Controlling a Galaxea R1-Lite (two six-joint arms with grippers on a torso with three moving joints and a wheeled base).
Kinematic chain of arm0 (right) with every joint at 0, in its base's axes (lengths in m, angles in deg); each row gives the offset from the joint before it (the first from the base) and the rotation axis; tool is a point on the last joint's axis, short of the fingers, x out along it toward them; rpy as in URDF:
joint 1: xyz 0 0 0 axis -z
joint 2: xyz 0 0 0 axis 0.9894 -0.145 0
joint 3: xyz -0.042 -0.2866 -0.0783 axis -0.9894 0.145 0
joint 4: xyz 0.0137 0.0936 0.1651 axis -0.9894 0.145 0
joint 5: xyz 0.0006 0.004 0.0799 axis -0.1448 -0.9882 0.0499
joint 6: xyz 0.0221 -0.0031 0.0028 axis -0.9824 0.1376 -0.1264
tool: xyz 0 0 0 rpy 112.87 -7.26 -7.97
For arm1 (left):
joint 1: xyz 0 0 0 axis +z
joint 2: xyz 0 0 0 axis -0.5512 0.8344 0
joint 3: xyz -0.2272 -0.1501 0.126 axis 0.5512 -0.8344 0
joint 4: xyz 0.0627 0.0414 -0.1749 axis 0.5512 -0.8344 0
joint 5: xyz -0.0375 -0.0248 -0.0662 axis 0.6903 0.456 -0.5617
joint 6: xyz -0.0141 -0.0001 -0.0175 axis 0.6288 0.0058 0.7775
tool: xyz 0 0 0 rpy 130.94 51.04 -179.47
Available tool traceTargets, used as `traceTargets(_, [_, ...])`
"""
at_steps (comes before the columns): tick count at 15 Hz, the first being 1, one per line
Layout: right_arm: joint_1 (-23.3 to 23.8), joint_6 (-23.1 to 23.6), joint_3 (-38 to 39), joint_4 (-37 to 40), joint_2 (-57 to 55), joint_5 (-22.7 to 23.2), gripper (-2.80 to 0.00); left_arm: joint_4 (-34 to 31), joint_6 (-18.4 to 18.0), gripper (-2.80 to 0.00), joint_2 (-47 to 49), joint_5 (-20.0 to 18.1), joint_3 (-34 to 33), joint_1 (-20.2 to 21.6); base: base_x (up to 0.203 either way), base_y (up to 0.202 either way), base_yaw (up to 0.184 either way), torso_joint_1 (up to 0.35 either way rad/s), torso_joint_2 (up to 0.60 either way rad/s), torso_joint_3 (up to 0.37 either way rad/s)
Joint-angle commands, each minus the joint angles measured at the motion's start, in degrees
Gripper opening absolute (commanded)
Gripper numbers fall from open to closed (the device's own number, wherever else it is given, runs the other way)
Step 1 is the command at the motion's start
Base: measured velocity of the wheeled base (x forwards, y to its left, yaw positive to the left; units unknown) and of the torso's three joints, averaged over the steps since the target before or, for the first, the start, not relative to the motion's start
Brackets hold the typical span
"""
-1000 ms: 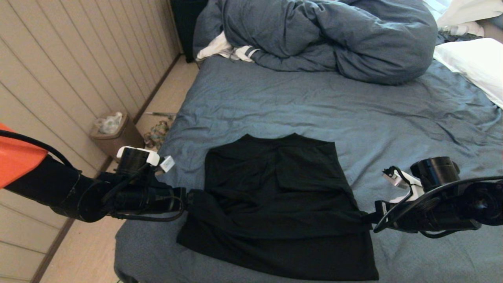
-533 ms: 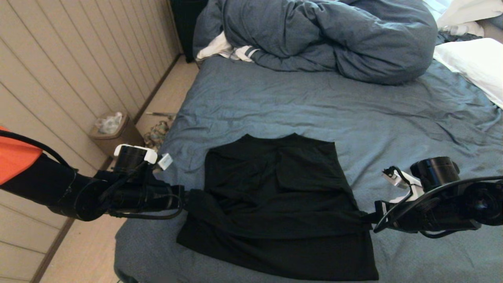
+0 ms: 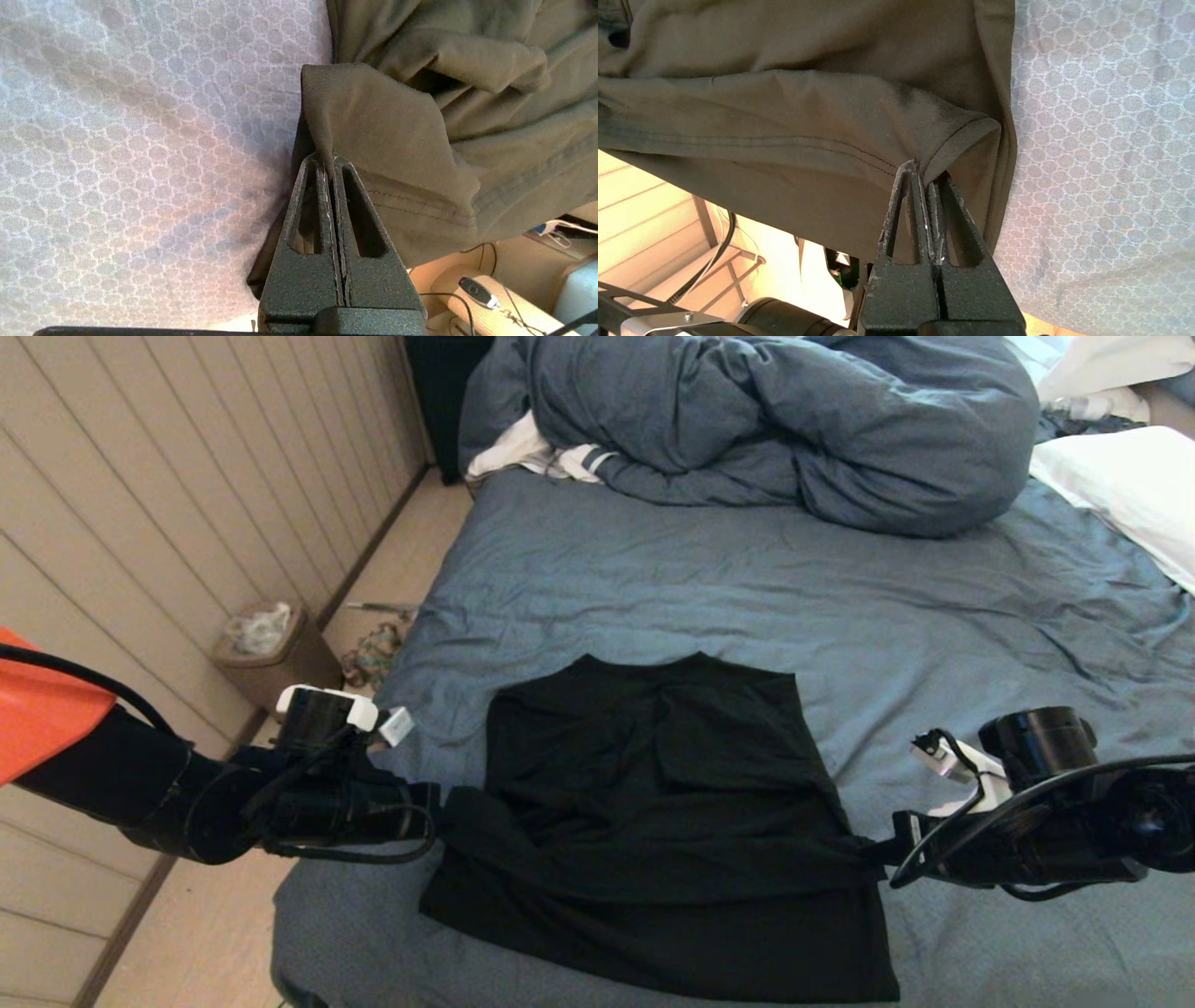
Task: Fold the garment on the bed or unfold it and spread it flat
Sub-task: Fold the black T-shirt
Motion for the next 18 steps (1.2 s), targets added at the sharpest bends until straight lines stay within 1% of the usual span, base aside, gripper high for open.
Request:
traceTargets(1, [0.0, 0.0, 0.0, -0.1, -0.1, 0.2, -2.8, -0.1, 0.1, -2.8, -0.8, -0.1, -0.1, 0.0, 0.0, 0.0, 0.0, 0.0, 0.0, 0.0])
traceTargets(4, [-0.1, 0.0, -0.2, -0.1, 0.3, 0.1, -2.8, -1.6, 0.4, -2.8, -4.9, -0.1, -0.3, 0.0, 0.0, 0.0, 0.0, 0.0, 0.0, 0.0])
traceTargets(7, [-0.2, -0.5, 0.6, 0.3, 3.9, 0.2, -2.8, -8.2, 0.4, -2.8, -10.8, -0.1, 0.8, -0.3, 0.0, 0.0, 0.0, 0.0, 0.0, 0.0])
traceTargets(13, [-0.3, -1.5, 1.1, 1.5, 12.2, 0.0, -2.8, -13.4, 0.7, -2.8, -19.1, -0.2, -0.9, -0.6, 0.0, 0.0, 0.0, 0.0, 0.0, 0.0])
traceTargets(15, [-0.5, -1.8, 0.9, 4.2, 15.4, 0.0, -2.8, -15.9, 1.2, -2.8, -22.1, -0.4, -0.9, -0.6, 0.0, 0.0, 0.0, 0.0, 0.0, 0.0])
traceTargets(18, [-0.6, -1.8, 0.0, 10.9, 23.1, -0.1, -2.8, -21.2, 1.7, -2.8, -28.1, -0.8, -0.7, -0.6, 0.0, 0.0, 0.0, 0.0, 0.0, 0.0])
